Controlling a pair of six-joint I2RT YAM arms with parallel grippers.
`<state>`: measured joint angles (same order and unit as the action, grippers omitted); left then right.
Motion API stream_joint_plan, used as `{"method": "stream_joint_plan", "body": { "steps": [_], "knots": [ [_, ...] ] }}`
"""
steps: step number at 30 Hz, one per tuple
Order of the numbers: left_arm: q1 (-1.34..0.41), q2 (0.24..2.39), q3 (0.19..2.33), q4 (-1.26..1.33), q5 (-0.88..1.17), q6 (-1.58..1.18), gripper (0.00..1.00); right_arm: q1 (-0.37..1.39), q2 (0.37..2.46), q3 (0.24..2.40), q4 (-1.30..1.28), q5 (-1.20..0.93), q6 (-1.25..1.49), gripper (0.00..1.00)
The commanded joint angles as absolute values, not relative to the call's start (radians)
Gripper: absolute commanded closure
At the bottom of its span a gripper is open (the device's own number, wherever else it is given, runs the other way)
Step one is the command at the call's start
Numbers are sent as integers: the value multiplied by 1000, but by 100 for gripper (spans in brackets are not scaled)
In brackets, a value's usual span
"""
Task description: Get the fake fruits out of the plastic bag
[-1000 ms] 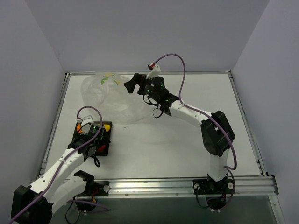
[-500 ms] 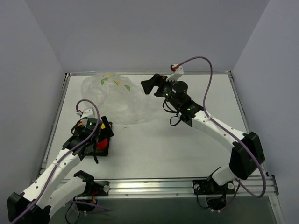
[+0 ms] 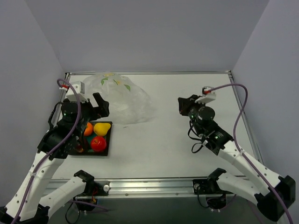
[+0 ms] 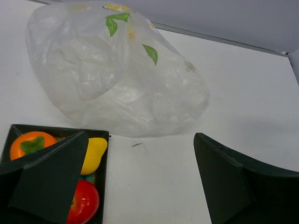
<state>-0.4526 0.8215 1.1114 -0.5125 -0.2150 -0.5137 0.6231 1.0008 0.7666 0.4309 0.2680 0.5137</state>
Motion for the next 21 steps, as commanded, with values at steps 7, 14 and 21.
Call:
{"method": "stream_joint_plan", "body": {
  "steps": [7,14,21],
  "knots": [
    [-459,637,1076,-632,-339,-347,6,617,644,632,219,426,468,76],
    [-459,516,977,-611,-348,-342,6,615,689,719,209,468,420,14],
    [-459,506,957,-606,-337,-333,6,615,765,773,209,434,442,3]
  ]
}}
